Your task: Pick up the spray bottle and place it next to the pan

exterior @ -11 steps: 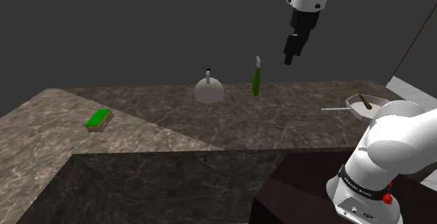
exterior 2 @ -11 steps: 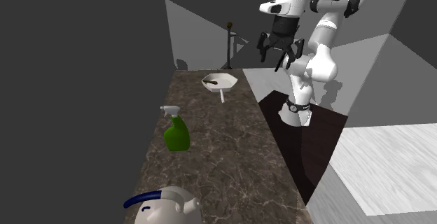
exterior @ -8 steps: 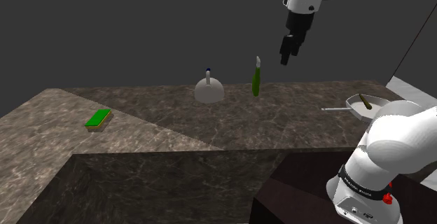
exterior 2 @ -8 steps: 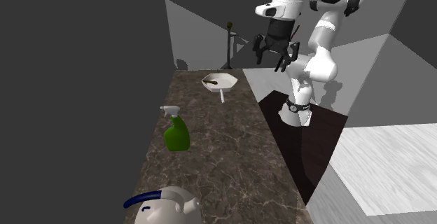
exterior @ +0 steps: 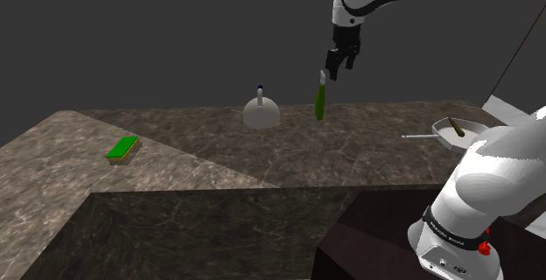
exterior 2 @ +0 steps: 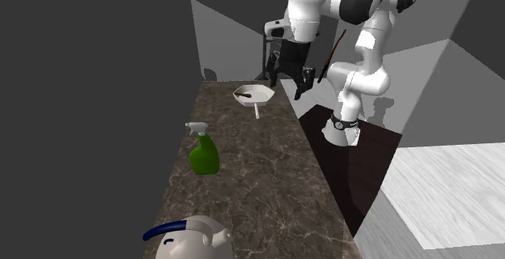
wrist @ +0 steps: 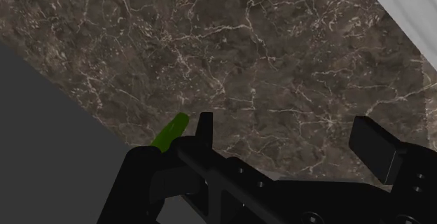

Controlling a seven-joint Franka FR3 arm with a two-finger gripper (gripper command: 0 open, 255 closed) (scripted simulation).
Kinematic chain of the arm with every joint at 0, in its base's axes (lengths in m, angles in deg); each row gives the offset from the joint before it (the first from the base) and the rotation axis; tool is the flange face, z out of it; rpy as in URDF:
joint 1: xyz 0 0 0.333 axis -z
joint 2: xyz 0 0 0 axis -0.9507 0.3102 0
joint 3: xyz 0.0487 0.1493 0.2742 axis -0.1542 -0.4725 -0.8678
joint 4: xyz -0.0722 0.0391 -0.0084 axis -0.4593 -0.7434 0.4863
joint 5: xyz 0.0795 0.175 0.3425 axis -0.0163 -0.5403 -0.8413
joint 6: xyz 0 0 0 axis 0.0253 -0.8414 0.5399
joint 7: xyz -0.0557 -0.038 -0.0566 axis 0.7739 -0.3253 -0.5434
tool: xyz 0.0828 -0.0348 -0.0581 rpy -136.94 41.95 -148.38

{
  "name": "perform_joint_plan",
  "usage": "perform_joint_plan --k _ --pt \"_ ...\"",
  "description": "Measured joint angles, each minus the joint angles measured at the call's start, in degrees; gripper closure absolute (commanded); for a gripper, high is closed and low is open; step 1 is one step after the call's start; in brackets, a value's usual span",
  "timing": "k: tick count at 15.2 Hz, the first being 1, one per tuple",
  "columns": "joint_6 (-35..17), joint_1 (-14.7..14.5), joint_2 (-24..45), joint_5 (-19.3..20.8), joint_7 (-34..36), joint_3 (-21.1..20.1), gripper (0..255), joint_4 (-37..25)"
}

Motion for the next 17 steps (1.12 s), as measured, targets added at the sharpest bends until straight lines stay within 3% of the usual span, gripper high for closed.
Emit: perform_joint_plan --k 7,17 --pt "-2.7 2.45 14.53 3.17 3.74 1.23 0 -10.02" --pt "-0.42 5.4 37.98 5.58 7.47 4.09 0 -33.37"
